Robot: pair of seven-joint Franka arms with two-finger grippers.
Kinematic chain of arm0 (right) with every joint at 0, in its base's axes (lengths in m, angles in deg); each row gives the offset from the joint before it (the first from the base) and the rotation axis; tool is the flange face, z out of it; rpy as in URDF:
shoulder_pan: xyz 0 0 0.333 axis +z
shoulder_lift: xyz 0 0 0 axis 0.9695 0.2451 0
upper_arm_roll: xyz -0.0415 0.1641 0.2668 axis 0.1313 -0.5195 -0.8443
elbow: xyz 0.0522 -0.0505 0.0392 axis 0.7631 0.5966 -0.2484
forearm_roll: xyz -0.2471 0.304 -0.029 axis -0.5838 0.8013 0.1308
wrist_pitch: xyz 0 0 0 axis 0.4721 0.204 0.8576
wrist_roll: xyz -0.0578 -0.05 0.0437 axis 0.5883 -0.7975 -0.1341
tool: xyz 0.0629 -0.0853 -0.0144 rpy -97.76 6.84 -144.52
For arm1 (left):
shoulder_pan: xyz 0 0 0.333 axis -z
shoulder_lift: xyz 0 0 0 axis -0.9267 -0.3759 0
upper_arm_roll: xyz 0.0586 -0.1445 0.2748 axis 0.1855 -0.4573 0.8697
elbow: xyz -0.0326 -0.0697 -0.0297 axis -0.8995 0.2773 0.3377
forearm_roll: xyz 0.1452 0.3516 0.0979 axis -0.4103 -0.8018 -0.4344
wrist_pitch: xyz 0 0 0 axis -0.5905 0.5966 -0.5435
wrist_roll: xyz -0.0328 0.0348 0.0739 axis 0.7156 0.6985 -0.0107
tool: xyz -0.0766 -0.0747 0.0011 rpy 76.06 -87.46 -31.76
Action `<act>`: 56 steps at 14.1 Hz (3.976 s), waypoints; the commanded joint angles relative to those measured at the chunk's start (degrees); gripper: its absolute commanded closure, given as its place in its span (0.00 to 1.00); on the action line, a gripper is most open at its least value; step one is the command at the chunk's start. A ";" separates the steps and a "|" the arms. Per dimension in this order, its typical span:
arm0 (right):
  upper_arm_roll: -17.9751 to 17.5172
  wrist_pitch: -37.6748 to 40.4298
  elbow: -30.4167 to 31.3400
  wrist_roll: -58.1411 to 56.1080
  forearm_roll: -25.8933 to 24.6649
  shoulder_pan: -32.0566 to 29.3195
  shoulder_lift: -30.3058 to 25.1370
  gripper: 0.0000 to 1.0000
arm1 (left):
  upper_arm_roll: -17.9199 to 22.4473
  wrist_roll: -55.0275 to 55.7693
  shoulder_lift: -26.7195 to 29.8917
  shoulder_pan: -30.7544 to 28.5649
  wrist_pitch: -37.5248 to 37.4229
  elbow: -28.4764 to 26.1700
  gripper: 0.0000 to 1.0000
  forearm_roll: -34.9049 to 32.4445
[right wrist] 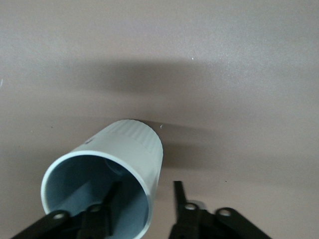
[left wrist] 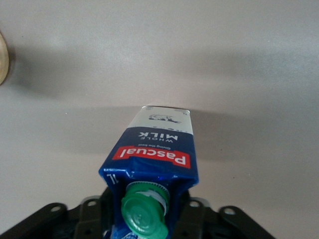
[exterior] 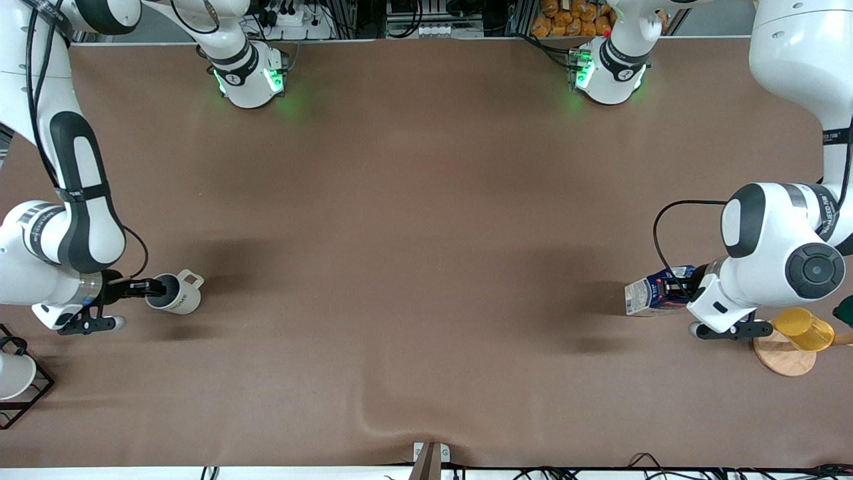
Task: Place milk next to cup
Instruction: 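Carry the milk carton and the mug toward each other at table center, then set the mug down and open the right gripper, withdrawing it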
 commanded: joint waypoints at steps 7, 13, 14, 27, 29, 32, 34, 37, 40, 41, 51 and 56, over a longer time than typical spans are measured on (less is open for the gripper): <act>-0.72 10.64 -5.63 5.39 0.78 2.77 -0.76 1.00 | -0.81 0.59 2.52 0.69 -5.65 0.95 0.68 -0.79; -0.89 13.38 -5.63 19.54 4.19 9.53 -3.22 1.00 | -6.96 0.15 7.52 0.34 -12.07 1.57 0.68 -0.70; -0.89 13.99 -5.63 22.87 4.81 11.20 -3.92 1.00 | -8.45 0.67 8.57 0.43 -12.77 1.57 0.68 -0.70; -0.89 6.20 -5.63 70.41 7.37 39.40 -6.21 1.00 | -12.24 1.82 9.99 0.51 -14.27 1.39 0.67 1.24; -0.89 1.62 -5.63 76.48 7.37 43.01 -5.07 1.00 | -12.33 1.30 9.99 0.60 -14.27 1.31 0.66 1.06; -0.81 -3.91 -5.55 83.08 6.84 48.03 -2.35 1.00 | -12.33 1.30 10.17 0.69 -14.36 1.31 0.66 1.15; -0.72 -6.64 -5.54 85.82 6.58 50.32 -0.51 1.00 | -13.20 1.56 10.17 0.60 -14.54 1.48 0.66 1.24; -0.63 -8.84 -5.46 87.85 6.49 52.25 1.17 1.00 | -13.30 1.91 9.73 1.04 -14.54 1.22 0.67 1.24; -0.63 -10.61 -5.37 89.34 6.49 53.49 2.23 1.00 | -13.30 2.17 9.55 1.83 -14.62 1.04 0.67 1.24; -0.63 -10.61 -5.37 89.43 6.49 53.75 2.40 1.00 | -13.38 2.26 9.55 2.18 -14.62 1.04 0.67 1.32; -0.37 -9.92 -6.68 91.01 6.75 53.76 2.24 0.00 | -17.16 5.33 9.64 4.38 -16.56 1.13 0.66 1.77; -0.02 1.15 -10.47 90.05 6.76 47.79 -1.18 0.00 | -18.04 7.00 9.11 6.23 -19.18 0.95 0.66 1.76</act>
